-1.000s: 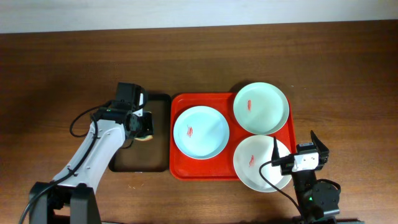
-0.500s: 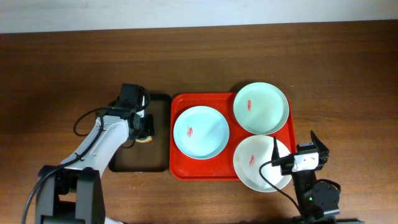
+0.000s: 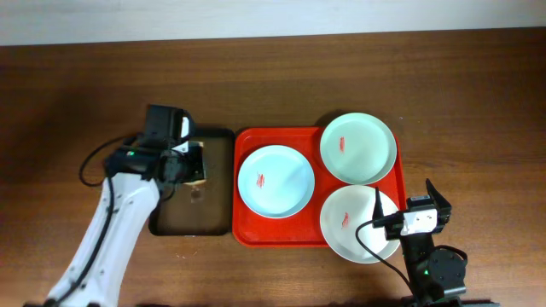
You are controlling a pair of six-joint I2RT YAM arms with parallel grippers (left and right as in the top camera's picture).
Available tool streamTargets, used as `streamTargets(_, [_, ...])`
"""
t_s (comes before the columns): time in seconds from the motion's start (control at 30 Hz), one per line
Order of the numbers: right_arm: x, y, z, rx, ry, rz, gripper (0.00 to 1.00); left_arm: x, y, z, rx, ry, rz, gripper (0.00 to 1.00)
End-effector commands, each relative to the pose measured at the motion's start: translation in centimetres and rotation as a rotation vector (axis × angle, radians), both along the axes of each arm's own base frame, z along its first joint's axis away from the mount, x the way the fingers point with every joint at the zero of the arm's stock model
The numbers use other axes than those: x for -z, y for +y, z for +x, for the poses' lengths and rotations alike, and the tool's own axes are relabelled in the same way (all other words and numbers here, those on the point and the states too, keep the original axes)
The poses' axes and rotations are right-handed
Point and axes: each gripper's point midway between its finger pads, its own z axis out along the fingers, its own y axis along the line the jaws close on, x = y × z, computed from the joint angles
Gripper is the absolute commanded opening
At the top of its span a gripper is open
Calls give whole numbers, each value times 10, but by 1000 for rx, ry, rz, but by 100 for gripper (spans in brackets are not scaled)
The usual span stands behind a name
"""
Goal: Clean dirty plates on tray and stack at the side
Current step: 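Lift the sponge with the left gripper above the black tray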
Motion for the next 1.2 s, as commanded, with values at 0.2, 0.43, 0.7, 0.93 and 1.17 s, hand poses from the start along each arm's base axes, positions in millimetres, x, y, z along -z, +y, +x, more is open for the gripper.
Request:
streamTargets(0.2, [3,-2,0,8,7,3,98,-19,-4,-3,18,-29,-20,0])
streamTargets(0.43, [3,-2,0,8,7,3,98,-12,-2,-19,18,39,-11,0])
streamTargets(0.7, [3,18,-2,-104,10,14,98,-8,0,-31,19,93,-7,0])
streamTargets(0.93, [1,25,-3,-137,17,149,98,-8,-3,-30,24,89,-20,2])
streamTargets(1.17, [2,24,-3,-132,22,148,98,-8,-2,-32,22,96,-15,1])
